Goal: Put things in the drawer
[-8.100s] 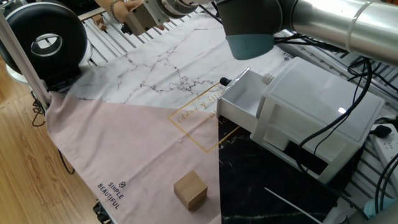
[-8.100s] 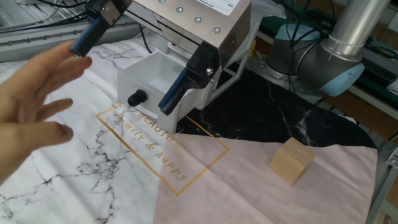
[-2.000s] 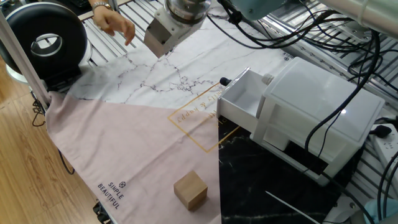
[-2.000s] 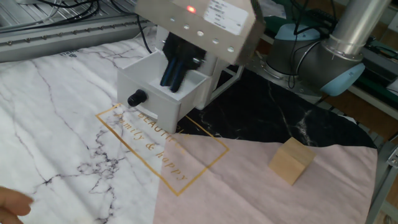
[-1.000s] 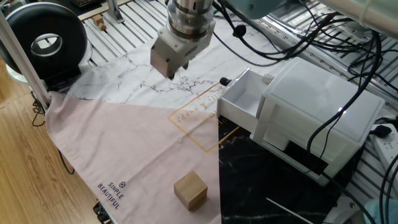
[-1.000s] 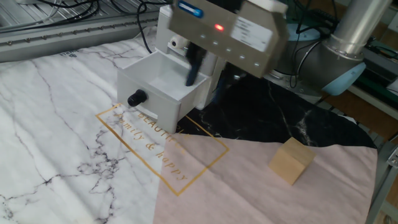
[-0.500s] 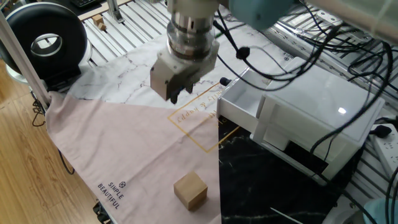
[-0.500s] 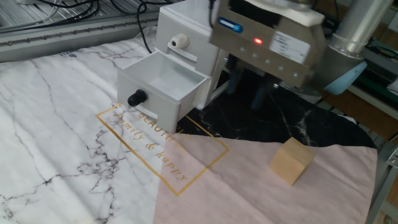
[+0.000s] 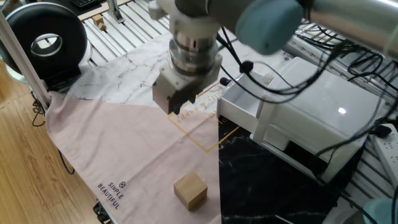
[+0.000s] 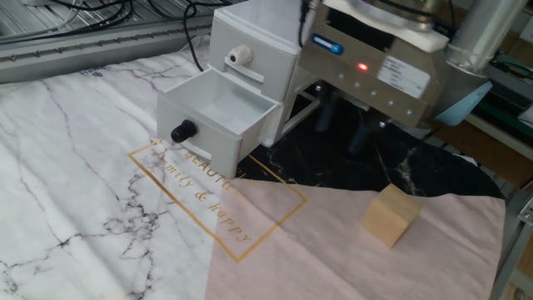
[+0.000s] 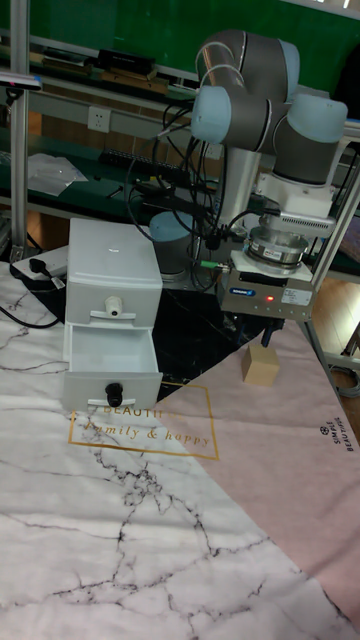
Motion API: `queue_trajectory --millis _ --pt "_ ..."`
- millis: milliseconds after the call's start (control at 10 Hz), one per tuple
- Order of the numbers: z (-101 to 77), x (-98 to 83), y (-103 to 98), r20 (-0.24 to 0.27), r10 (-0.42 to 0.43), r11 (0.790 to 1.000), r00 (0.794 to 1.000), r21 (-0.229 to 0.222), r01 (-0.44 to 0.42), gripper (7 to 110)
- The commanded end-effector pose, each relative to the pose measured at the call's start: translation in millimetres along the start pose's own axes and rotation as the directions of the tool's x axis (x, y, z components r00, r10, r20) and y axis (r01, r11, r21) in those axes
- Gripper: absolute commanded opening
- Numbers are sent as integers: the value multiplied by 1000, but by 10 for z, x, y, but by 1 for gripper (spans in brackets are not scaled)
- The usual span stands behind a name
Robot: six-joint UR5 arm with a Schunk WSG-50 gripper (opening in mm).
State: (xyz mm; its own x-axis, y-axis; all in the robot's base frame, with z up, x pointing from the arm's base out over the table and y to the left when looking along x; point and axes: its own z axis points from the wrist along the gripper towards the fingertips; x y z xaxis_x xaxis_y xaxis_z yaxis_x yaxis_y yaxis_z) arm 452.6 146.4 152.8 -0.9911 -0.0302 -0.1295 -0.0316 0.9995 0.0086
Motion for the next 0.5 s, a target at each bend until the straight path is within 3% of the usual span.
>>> queue_trajectory --millis 0,300,400 --pt "46 283 154 25 37 999 999 -16 -36 44" --pt "69 403 254 61 59 997 996 -43 -56 44" --pt "86 419 276 67 64 997 996 -52 -60 66"
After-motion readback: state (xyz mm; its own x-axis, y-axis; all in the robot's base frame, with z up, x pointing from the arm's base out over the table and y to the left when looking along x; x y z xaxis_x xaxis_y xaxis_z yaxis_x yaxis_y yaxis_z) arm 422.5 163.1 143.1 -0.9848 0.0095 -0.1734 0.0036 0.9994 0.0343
